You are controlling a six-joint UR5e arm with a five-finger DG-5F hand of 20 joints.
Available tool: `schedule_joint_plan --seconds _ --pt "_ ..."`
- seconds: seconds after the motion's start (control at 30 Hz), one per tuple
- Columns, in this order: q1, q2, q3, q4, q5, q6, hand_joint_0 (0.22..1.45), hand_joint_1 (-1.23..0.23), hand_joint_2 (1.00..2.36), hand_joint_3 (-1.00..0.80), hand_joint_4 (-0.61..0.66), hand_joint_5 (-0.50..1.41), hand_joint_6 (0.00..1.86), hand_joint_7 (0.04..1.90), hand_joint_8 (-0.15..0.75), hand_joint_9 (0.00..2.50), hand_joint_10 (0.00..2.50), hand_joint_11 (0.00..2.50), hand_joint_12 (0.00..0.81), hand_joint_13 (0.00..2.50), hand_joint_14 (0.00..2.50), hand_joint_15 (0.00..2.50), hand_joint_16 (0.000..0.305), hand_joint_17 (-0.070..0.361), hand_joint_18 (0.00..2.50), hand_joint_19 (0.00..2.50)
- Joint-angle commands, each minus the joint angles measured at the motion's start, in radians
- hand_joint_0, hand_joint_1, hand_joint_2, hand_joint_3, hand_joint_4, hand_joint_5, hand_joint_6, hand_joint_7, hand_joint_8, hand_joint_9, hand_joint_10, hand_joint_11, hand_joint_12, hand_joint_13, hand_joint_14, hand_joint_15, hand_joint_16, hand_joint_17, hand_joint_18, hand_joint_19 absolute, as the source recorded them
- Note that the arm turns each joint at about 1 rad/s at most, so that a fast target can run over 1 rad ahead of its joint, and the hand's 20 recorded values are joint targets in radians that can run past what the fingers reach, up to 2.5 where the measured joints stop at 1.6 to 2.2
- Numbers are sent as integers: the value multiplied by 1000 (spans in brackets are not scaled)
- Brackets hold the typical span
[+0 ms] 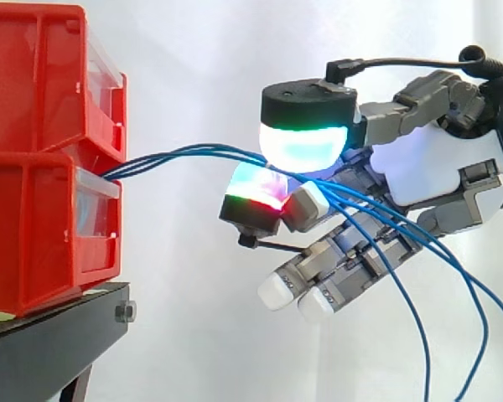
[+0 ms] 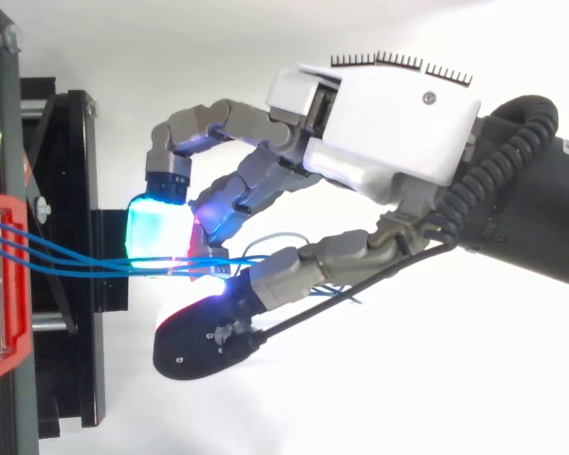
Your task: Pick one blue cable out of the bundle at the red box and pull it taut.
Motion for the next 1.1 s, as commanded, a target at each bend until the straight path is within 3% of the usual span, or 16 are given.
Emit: schedule_joint_plan --seconds 0.0,0.17,0.37,0.9,1.07 --pt "0 -1 0 0 0 0 617 -961 1000 -500 168 -241 901 1287 286 788 18 1073 420 604 10 306 58 130 604 257" --pt "0 -1 -1 1 0 0 533 -846 1000 -500 222 -215 891 1316 313 849 19 1068 439 631 9 317 61 137 610 305" --pt "0 -1 0 1 0 0 592 -725 1006 -425 227 -192 881 1361 309 920 20 1097 429 641 10 319 58 131 597 341" --pt "1 -1 -1 0 0 0 595 -751 1019 -174 197 -187 897 1405 311 932 20 1103 431 645 10 331 58 131 592 347" --pt "0 -1 0 0 0 0 621 -859 1019 -197 171 -191 897 1386 304 894 20 1090 429 634 10 332 58 131 589 331"
